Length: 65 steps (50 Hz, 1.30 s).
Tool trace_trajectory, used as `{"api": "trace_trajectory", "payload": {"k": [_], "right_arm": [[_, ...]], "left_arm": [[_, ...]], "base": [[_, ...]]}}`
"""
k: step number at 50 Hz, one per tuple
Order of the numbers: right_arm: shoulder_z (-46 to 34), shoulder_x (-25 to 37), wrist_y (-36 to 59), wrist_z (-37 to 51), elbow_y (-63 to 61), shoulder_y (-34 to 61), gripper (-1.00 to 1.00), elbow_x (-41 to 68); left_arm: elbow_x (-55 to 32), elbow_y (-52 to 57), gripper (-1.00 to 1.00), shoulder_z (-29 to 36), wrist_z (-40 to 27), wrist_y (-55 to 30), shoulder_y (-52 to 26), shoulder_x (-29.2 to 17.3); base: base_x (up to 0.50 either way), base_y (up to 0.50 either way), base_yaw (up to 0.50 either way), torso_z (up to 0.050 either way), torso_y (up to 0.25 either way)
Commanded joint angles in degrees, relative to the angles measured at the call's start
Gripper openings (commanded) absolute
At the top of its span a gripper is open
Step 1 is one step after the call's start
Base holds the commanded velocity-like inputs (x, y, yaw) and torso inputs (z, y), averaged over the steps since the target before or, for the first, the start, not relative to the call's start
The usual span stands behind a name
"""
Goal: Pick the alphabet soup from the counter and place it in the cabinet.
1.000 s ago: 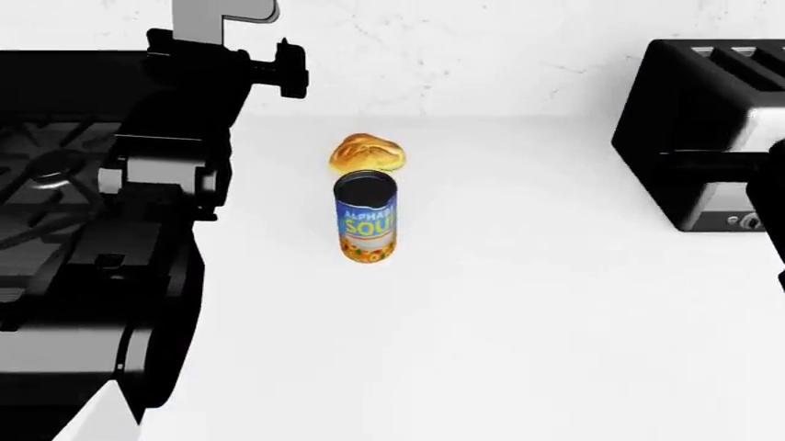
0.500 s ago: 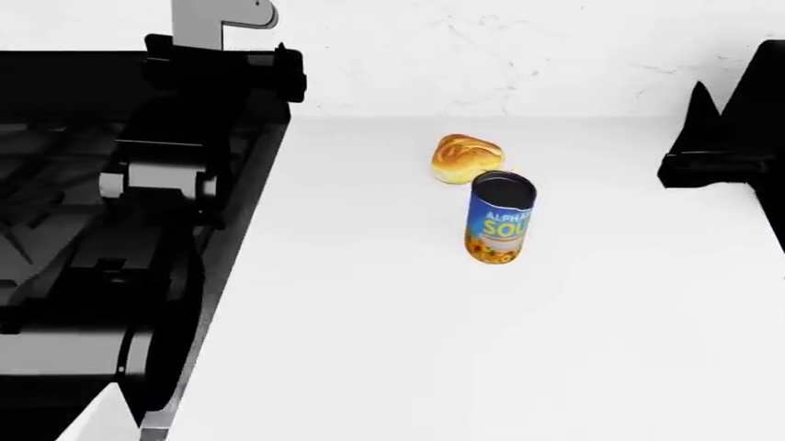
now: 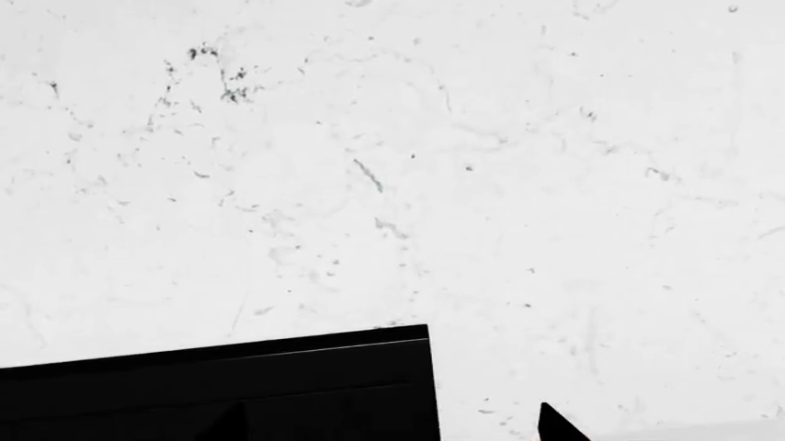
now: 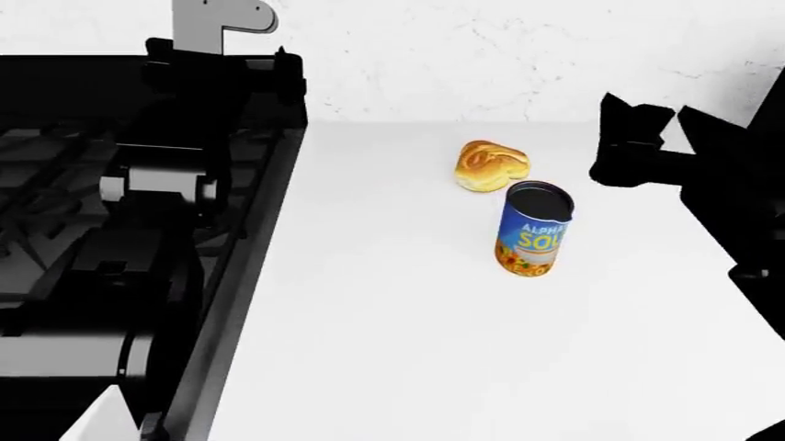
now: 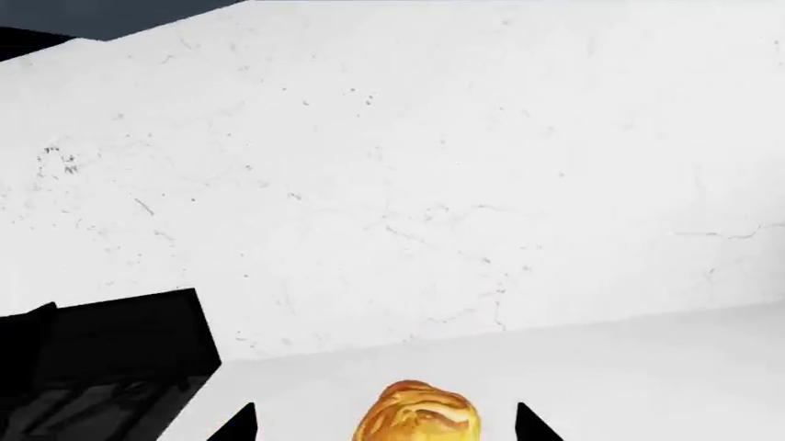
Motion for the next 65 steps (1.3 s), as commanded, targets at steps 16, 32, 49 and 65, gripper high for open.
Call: {"api": "trace_trajectory", "payload": {"k": [16,32,49,65], "right_arm": [[2.7,8.2,2.0,33.9,-5.4,-7.7,1.0,55.6],[6.0,14.0,3.7,33.2,-12.6,-9.5,1.0,56.8],[17.1,9.4,7.2,19.3,-18.4,-20.6,1.0,42.3],[3.6,6.2,-6.3,-10.3,-20.0,-34.2,1.0,-1.3]], "left_arm": [[-0.1,0.0,1.0,-1.3,1.0,0.7,1.2,-0.1],[0.0,0.0,1.0,-1.9,1.0,1.2,2.2,-0.3],[0.1,0.0,1.0,-1.4,1.0,1.0,2.1,-0.5],[-0.1,0.0,1.0,-1.1,0.6,0.9,2.4,-0.6]], "base": [[0.0,0.0,0.0,0.0,0.0],[0.0,0.0,0.0,0.0,0.0],[0.0,0.0,0.0,0.0,0.0],[0.0,0.0,0.0,0.0,0.0]]}}
